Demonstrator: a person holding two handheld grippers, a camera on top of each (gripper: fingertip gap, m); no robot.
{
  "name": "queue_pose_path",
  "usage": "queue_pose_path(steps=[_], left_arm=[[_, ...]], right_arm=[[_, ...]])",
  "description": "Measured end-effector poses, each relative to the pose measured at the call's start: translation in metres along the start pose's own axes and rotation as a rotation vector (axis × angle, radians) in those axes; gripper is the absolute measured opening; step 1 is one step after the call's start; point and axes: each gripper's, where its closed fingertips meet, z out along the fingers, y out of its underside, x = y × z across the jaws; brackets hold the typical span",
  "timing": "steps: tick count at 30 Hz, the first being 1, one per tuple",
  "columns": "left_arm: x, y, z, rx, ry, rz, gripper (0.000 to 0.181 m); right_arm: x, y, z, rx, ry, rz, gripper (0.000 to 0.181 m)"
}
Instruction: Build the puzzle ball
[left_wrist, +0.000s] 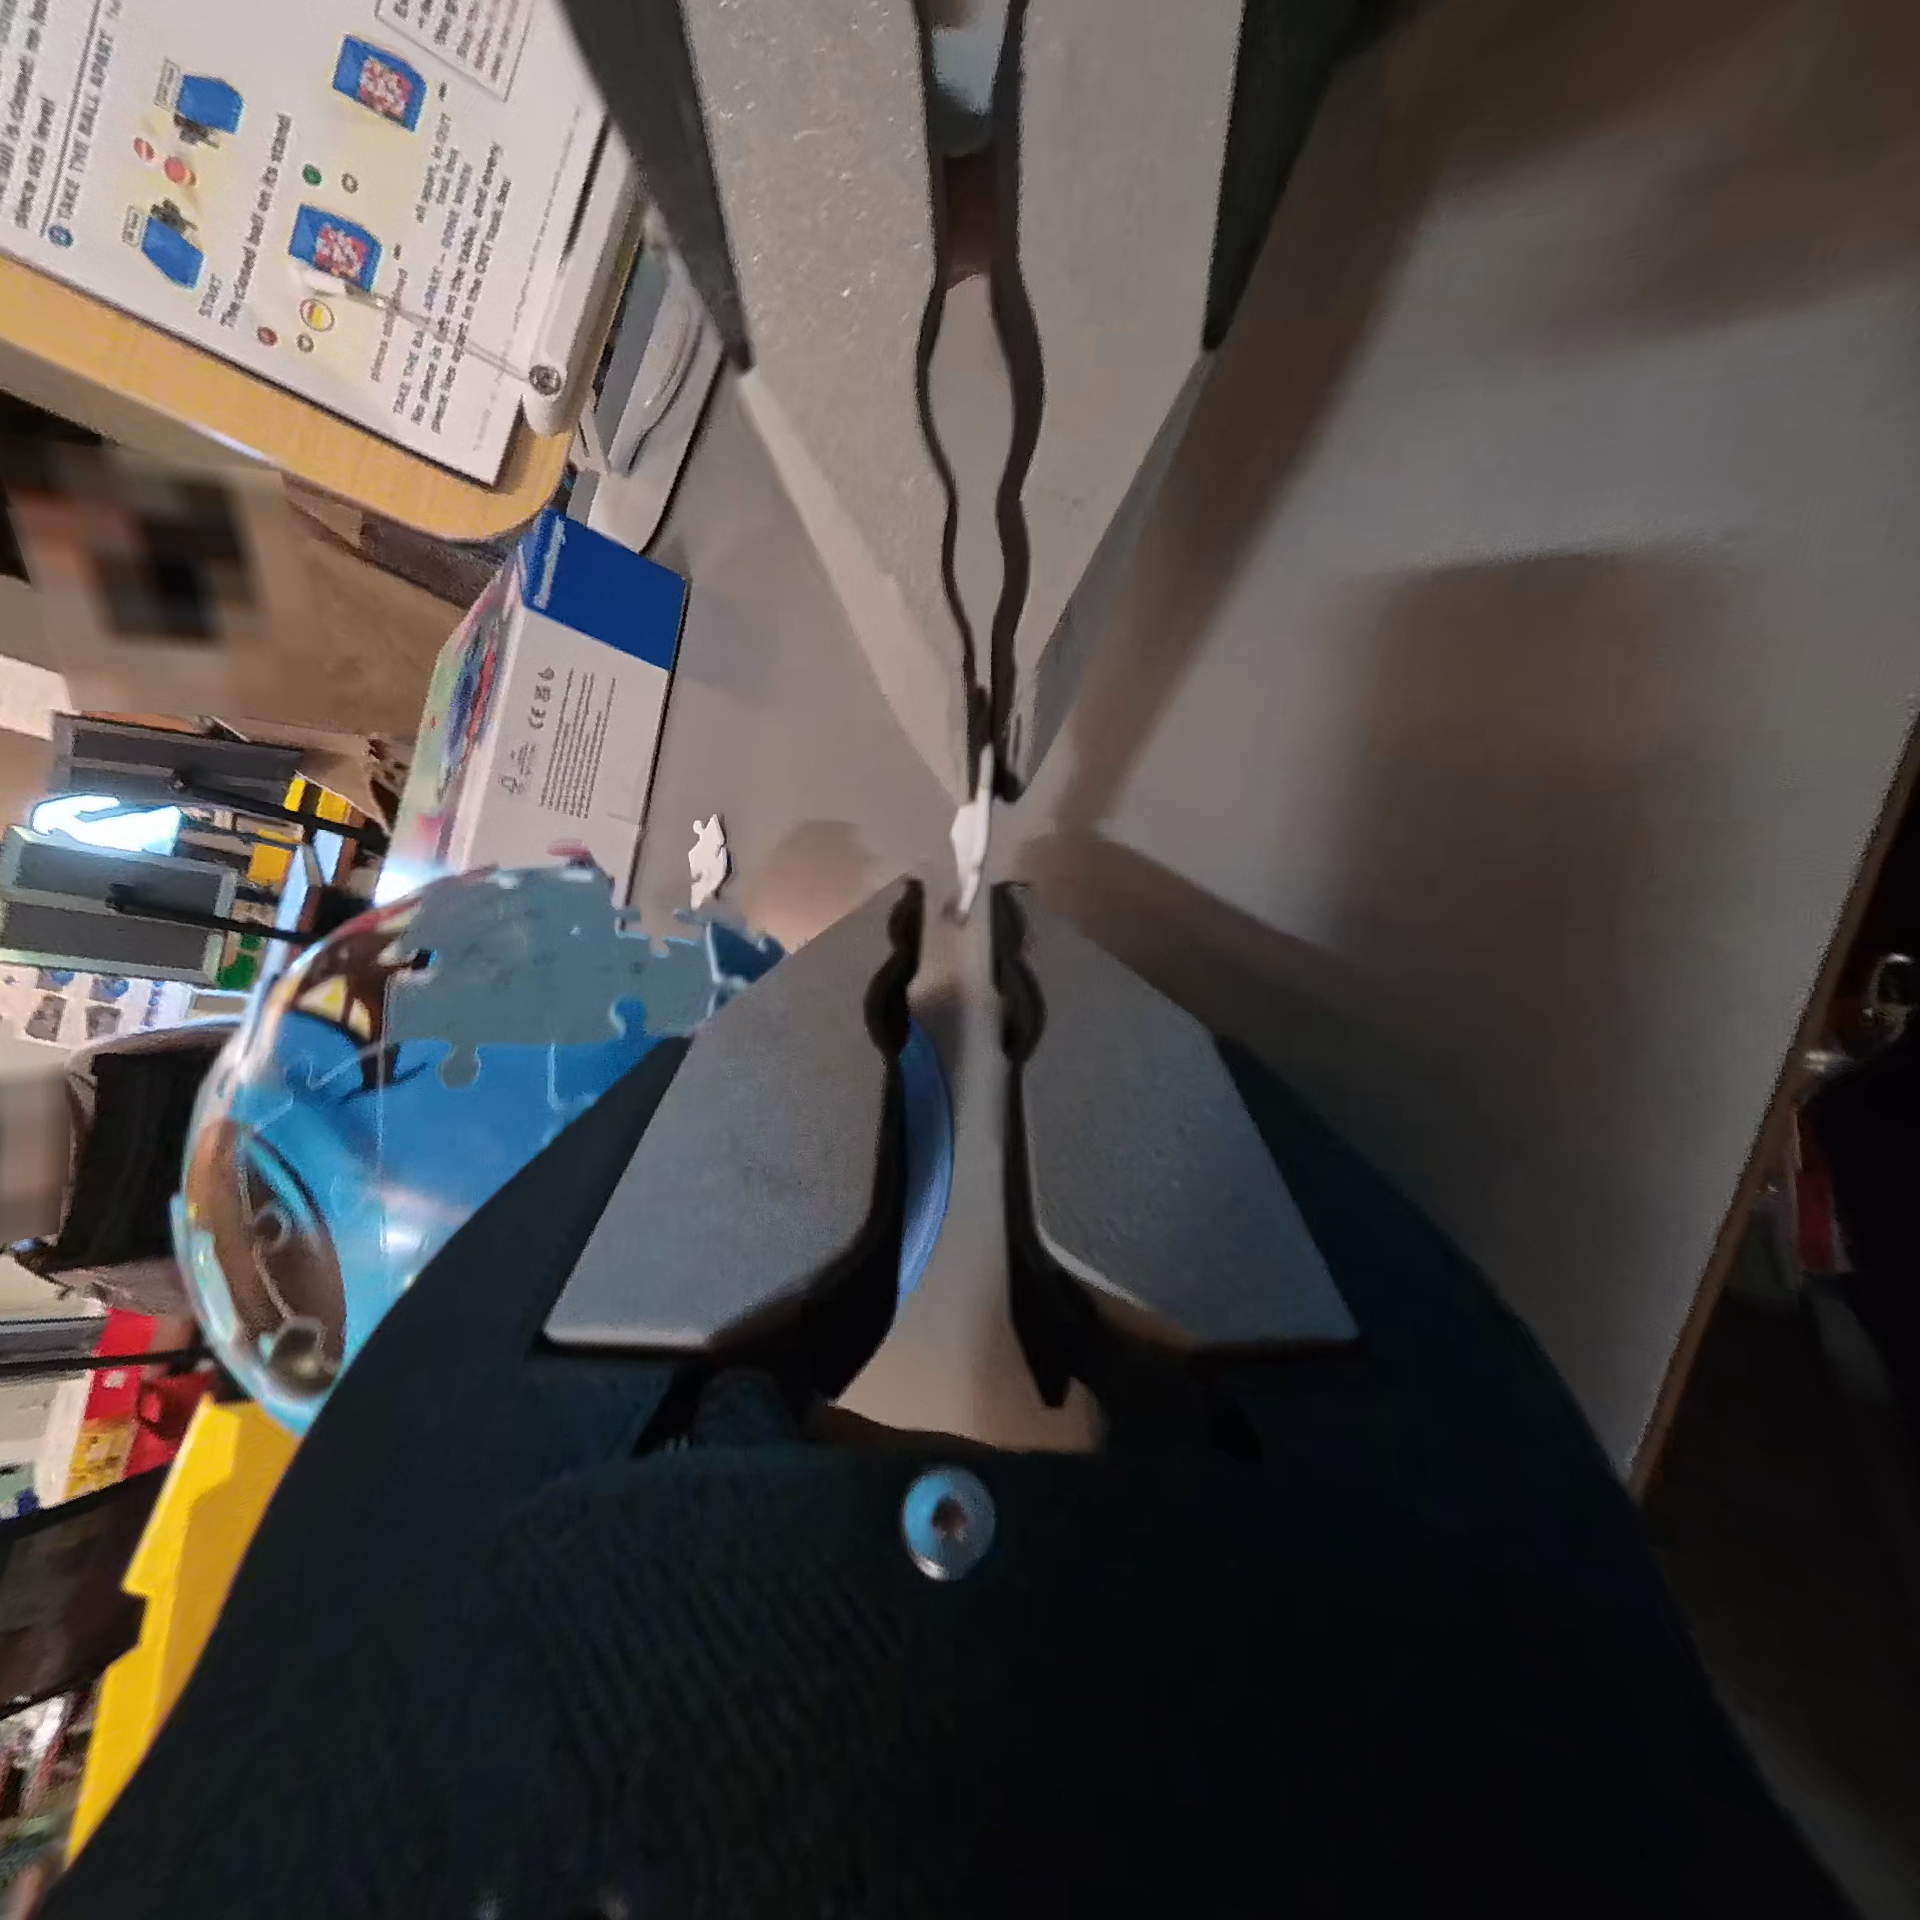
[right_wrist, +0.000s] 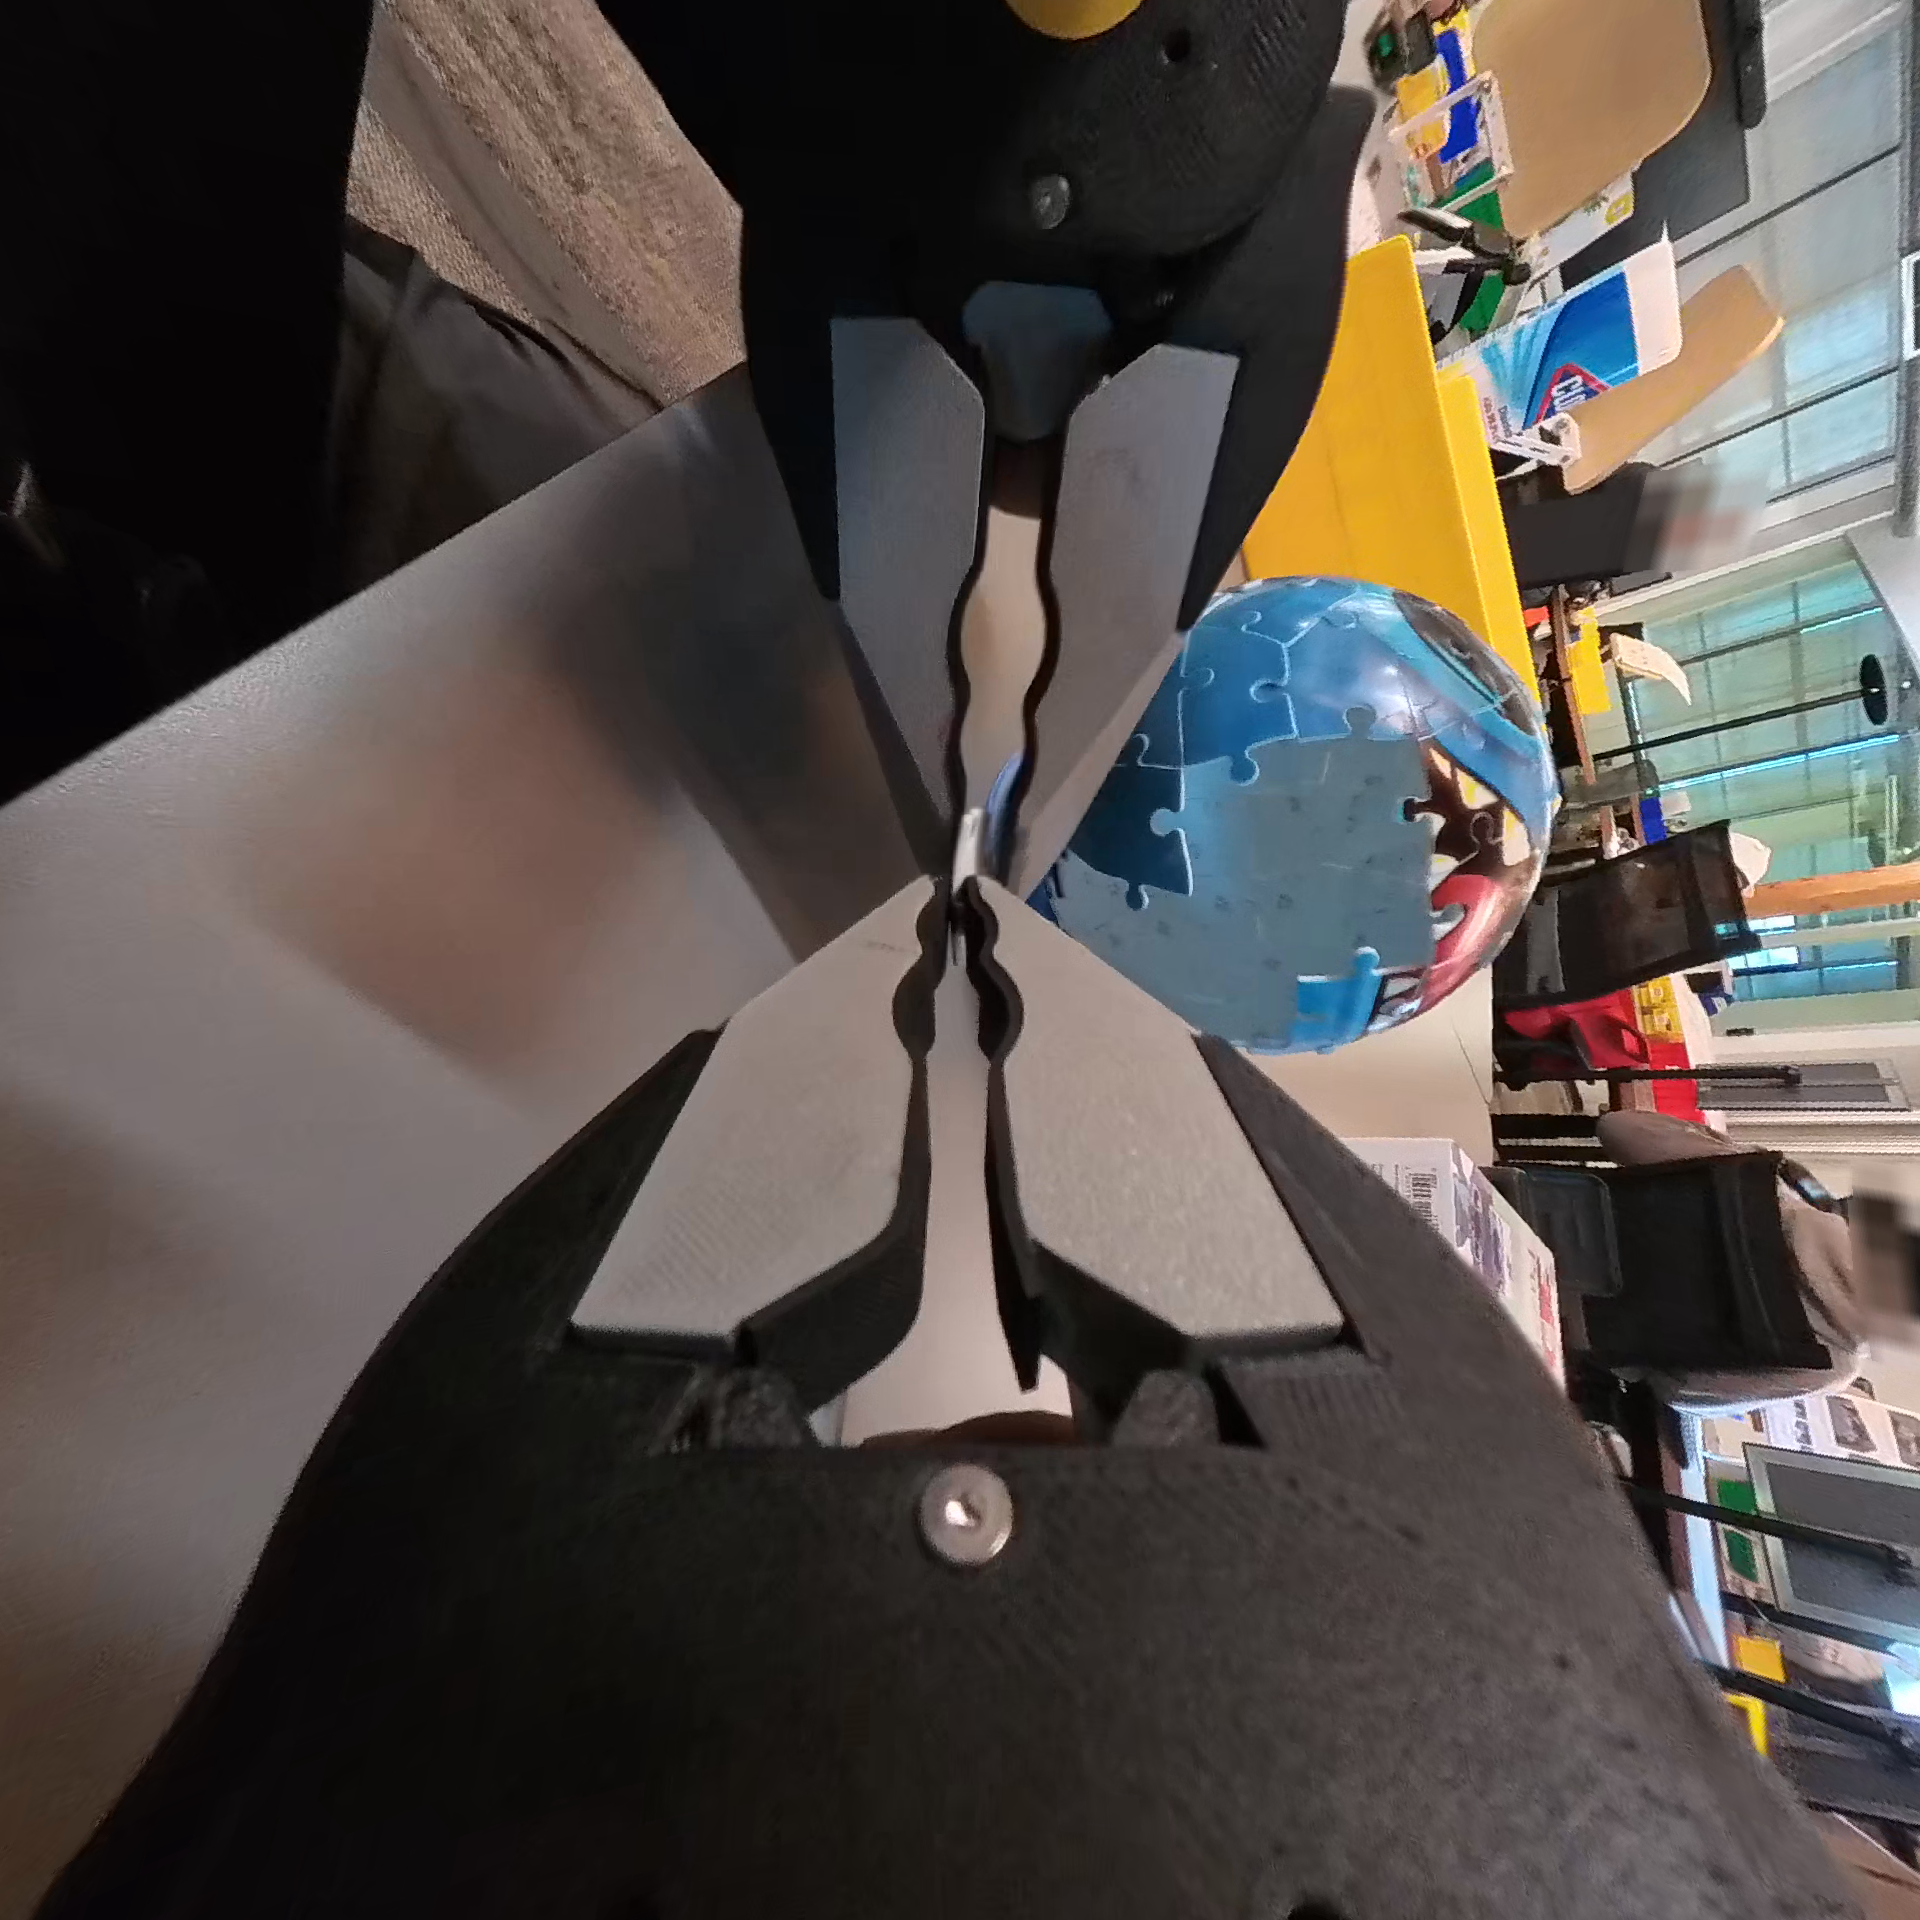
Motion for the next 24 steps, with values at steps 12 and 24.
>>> queue_pose_path(steps=[12,24], left_arm=[[-0.021,0.002,-0.071,0.19,0.065,-0.35,0.017],[-0.021,0.061,-0.051,0.07,0.044,-0.44,0.014]], right_arm=[[0.045,0.012,-0.025,0.076,0.037,0.089,0.0],[0.049,0.027,0.015,0.129,-0.079,0.013,0.0]])
